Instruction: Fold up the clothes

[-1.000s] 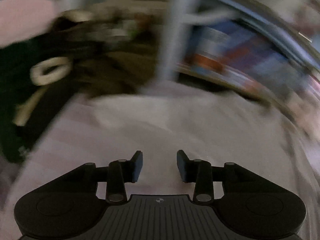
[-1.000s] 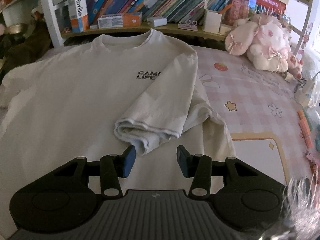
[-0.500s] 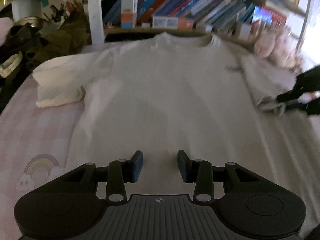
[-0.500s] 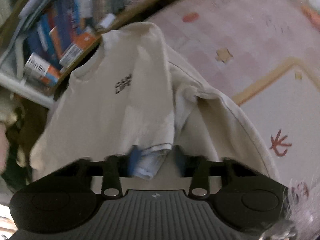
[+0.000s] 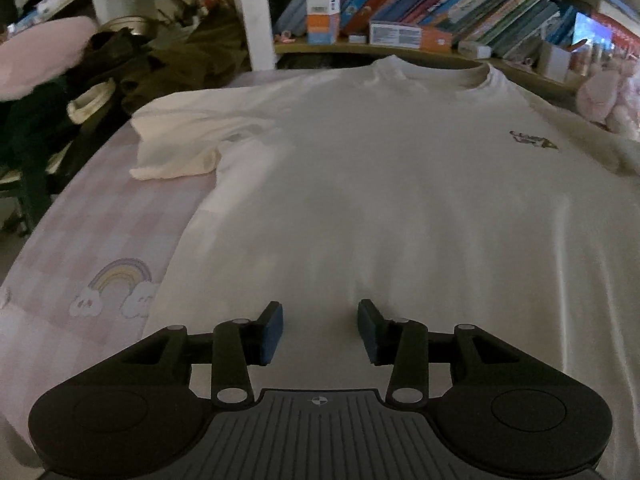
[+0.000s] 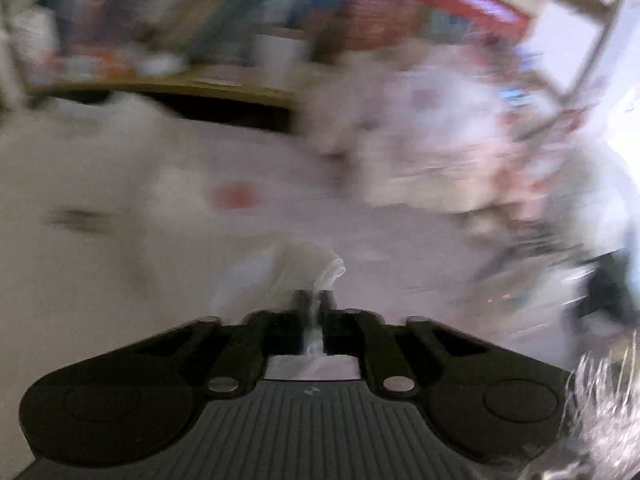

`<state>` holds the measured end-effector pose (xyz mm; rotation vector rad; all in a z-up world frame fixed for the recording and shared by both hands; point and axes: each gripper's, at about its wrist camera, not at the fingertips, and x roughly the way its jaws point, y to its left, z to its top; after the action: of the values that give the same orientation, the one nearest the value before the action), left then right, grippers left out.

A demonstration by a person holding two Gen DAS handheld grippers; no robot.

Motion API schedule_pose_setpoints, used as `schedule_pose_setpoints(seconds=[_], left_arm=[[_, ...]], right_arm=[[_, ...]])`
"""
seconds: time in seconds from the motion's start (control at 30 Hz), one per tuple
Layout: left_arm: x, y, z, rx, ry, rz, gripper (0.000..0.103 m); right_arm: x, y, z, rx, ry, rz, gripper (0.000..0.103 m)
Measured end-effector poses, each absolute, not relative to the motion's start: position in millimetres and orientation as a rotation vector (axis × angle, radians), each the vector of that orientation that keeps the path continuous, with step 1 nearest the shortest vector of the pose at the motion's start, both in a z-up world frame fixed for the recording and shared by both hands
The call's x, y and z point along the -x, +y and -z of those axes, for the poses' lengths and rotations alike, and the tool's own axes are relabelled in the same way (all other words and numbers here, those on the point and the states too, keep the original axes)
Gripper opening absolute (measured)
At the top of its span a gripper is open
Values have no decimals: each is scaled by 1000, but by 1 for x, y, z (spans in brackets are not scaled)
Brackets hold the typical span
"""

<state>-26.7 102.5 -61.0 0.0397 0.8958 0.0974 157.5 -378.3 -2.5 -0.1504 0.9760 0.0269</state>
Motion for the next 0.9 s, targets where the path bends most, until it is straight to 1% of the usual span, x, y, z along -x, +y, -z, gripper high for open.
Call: schedule_pose_setpoints(seconds=[0.07,0.1,0.27,0.33,0.37,0.4,0.43,0.5,0.63,0.67,0.73,0.77,0.8,0.9], left_arm=[[30,99,60,-46,900,-120,48],[31,98,60,-46,903,-126,49],[35,94,59,-42,916,-155,51],[37,93,59,-37,917,-163,51],[38,92,59,-36,918,-167,51],[39,91,59,-38,919,-169,51],[39,90,58,-42,920,-170,51],[39,89,58,-47,923,-174,51],[39,86,59,-56,925,-185,51],[39,85,59,-57,924,-188,51],[40,85,59,-57,922,-192,51],[41,86,60,-54,921,-194,51],[41,86,60,-52,919,-196,51],[43,84,60,-52,917,-202,51]], right_arm=[[-173,-401,11,205,973,50,1],[-176,-409,17,169,989,48,1],[-182,-441,34,70,1009,129,3],[-181,-456,27,-38,980,117,11],[-181,-462,22,-103,969,82,23],[-181,-468,18,-162,959,48,38],[-184,-468,18,-189,961,16,40],[-189,-463,18,-202,969,-37,40],[-202,-438,37,-79,1040,-49,40],[-203,-434,41,-53,1055,-54,38],[-202,-426,47,-18,1060,-104,26],[-203,-422,46,12,1066,-142,12],[-204,-418,46,43,1066,-168,10],[-211,-421,33,146,961,-27,9]])
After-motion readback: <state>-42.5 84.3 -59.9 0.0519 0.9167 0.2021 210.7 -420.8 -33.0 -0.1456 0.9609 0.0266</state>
